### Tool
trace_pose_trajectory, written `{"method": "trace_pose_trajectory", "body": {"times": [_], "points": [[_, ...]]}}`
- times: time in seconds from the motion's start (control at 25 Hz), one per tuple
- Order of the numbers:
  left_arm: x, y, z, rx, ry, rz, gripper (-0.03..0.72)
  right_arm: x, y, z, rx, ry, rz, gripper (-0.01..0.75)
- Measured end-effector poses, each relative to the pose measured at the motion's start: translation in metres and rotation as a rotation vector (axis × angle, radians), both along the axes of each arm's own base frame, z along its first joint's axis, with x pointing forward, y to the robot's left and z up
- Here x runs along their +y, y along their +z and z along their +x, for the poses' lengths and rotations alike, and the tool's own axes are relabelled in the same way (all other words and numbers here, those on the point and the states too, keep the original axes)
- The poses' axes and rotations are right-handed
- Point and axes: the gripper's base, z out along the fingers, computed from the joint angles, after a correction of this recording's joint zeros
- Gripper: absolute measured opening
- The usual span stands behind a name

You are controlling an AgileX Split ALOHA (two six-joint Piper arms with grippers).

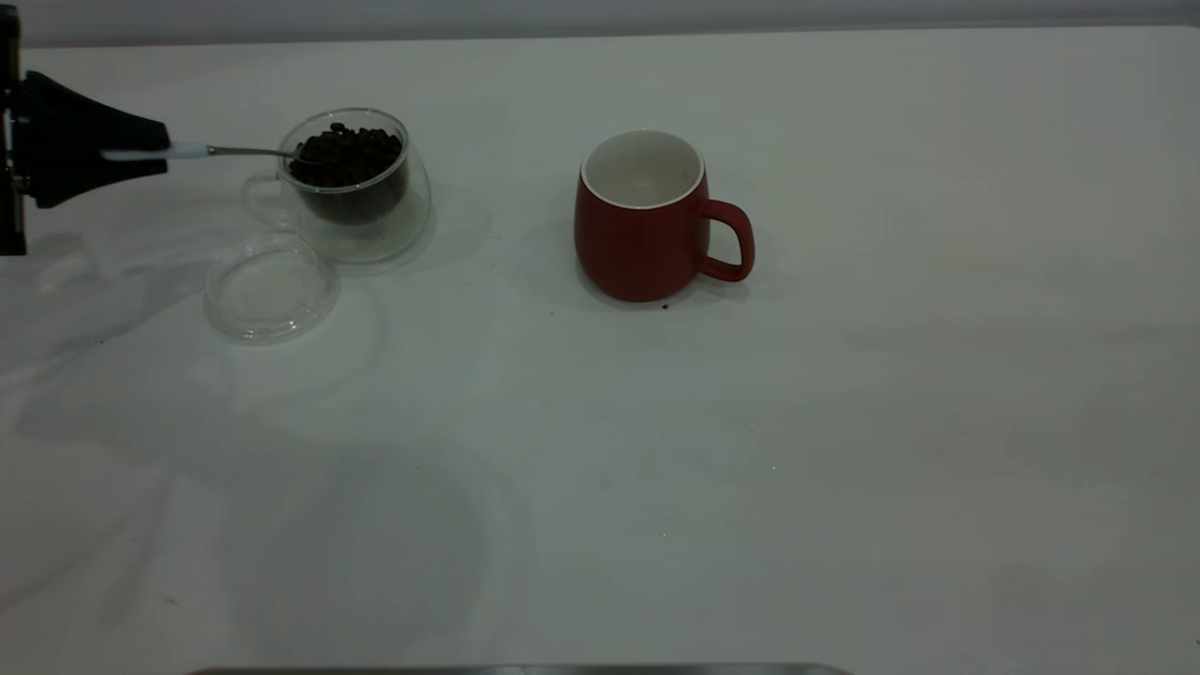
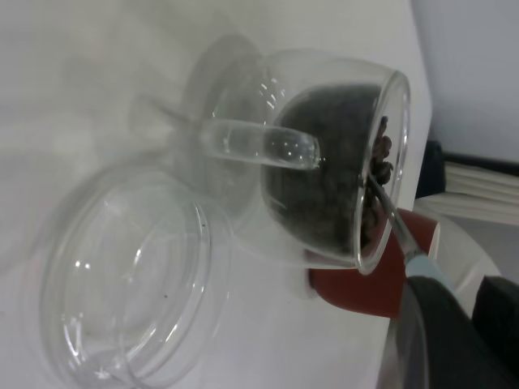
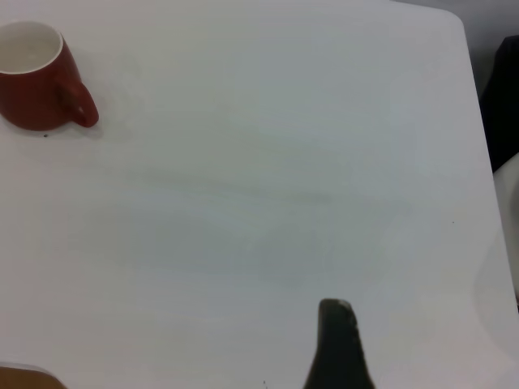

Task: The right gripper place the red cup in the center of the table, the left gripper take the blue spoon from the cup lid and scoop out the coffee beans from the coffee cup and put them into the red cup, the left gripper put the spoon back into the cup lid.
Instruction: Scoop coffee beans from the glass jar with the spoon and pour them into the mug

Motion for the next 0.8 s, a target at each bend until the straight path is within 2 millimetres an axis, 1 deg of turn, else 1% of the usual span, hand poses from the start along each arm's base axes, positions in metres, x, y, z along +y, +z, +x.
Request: {"method": "trace_pose_trajectory", "body": {"times": [0.16, 0.52, 0.8], "points": [[0.0036, 0.0032, -0.0023, -0.027, -0.012, -0.029, 0.12, 0.0, 0.0, 0.0, 0.0, 0.0, 0.0, 0.587], [0.0031, 0.0099, -0.0054, -0.059, -0.046, -0.102, 0.12, 0.0, 0.0, 0.0, 0.0, 0.0, 0.0, 0.587], [0.0032, 0.0105, -0.0056, -0.061, -0.048, -0.108, 0.12, 0.0, 0.0, 0.0, 0.0, 0.0, 0.0, 0.587]]}}
